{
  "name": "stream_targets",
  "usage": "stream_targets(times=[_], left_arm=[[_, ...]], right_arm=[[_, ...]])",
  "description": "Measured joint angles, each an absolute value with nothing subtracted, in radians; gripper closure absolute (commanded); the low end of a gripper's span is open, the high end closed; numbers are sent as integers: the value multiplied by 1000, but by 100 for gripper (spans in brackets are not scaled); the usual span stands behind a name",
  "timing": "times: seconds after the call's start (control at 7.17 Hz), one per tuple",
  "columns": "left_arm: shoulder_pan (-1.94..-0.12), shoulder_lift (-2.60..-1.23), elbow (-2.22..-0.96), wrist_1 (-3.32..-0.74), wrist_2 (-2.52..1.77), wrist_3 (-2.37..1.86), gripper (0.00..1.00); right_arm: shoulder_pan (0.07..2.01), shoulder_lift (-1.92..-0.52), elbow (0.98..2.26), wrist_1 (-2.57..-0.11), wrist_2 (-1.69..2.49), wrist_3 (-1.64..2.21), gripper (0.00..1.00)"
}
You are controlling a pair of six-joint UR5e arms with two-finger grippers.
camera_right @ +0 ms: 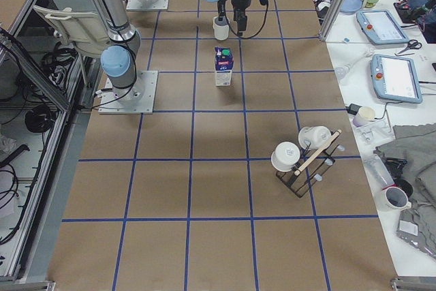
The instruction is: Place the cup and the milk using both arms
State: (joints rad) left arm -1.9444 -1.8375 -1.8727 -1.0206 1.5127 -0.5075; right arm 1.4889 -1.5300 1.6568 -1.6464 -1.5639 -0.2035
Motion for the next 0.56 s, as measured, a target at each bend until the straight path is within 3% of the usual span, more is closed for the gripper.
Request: stream_targets(times=[0.14, 0.28, 0.56], left_arm=[[-1944, -1829, -1869, -1012, 1514, -507, 0], [-1937, -1807, -1851, -1007, 1518, -498, 0], [-1879, -1749, -1760, -1072, 1520, -447, 0]], right_arm=[[1467, -1532, 1718, -1672, -1563, -220, 0], [1458, -1532, 1781, -1721, -1562, -225, 0], [1456, -1528, 1873, -1803, -1564, -227, 21]])
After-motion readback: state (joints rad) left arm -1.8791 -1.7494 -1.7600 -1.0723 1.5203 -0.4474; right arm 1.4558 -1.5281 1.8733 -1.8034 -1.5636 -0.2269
